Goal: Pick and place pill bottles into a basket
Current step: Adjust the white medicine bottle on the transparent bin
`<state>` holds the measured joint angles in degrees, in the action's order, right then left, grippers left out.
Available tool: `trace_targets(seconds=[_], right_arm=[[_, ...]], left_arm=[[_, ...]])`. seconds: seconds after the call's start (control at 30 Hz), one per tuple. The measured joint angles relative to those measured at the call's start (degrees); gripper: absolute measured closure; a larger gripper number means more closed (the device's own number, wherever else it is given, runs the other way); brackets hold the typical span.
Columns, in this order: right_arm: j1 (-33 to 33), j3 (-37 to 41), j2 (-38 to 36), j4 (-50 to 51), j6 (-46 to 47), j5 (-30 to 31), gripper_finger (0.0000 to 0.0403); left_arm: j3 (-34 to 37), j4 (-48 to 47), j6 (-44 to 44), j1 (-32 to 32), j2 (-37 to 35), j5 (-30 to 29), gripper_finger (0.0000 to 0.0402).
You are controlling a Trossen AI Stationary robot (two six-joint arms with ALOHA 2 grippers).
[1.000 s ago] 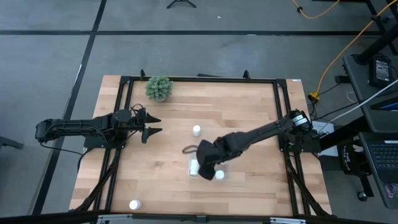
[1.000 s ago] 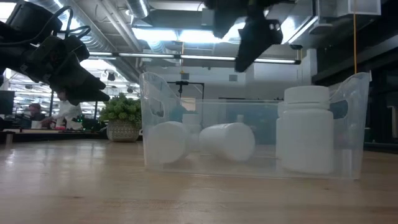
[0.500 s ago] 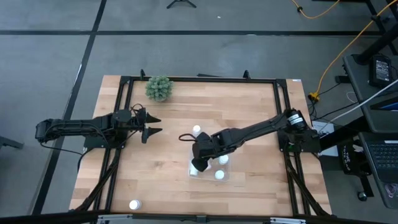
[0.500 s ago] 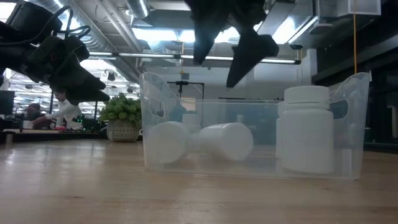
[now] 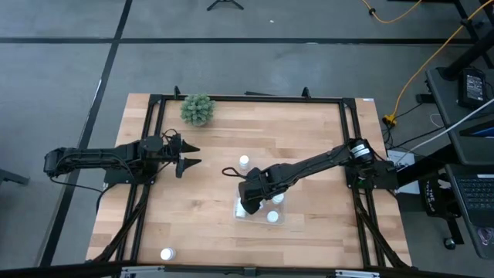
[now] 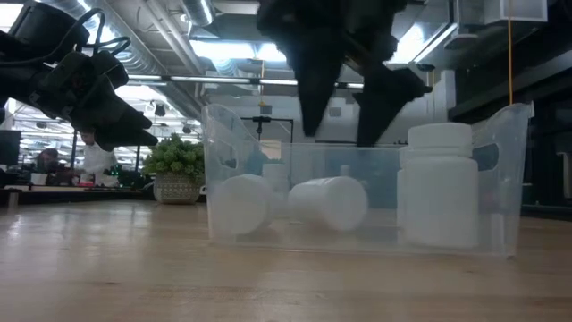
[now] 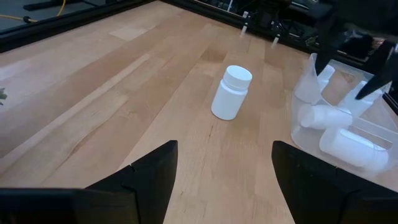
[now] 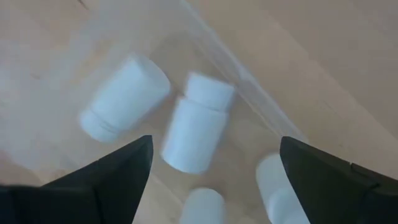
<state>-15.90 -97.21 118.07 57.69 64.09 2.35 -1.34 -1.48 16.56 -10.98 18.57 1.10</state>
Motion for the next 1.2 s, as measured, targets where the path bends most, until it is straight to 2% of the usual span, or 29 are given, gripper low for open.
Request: trace_targets(seconds=[0.2,0.47,0.6,0.83,1.2], right_arm=[[0.0,0.06,2.37,-1.89,-0.13,-3.72,0.0053],[0.14,0.09,4.32,-6.01,-0.28,-4.09,0.0053],[0.15,0.09,6.04,-6.45,-1.39,-6.63,0.0061],[0.22,0.09,6.98,-6.93,-1.57,-6.78,0.01],[0.39,0.09,6.96,-8.28,-2.99,-7.21,0.0188]], left_arm=[[0.0,0.01,0.0,-0.02,0.01,0.01,0.0148],[0.0,0.01,0.0,-0.01,0.02,0.0,0.0148],[0.0,0.0,0.04,-0.02,0.09,0.0,0.0148],[0.0,0.02,0.0,-0.02,0.07,-0.02,0.0148],[0.0,0.02,-0.35,-0.02,0.11,0.0,0.0148]])
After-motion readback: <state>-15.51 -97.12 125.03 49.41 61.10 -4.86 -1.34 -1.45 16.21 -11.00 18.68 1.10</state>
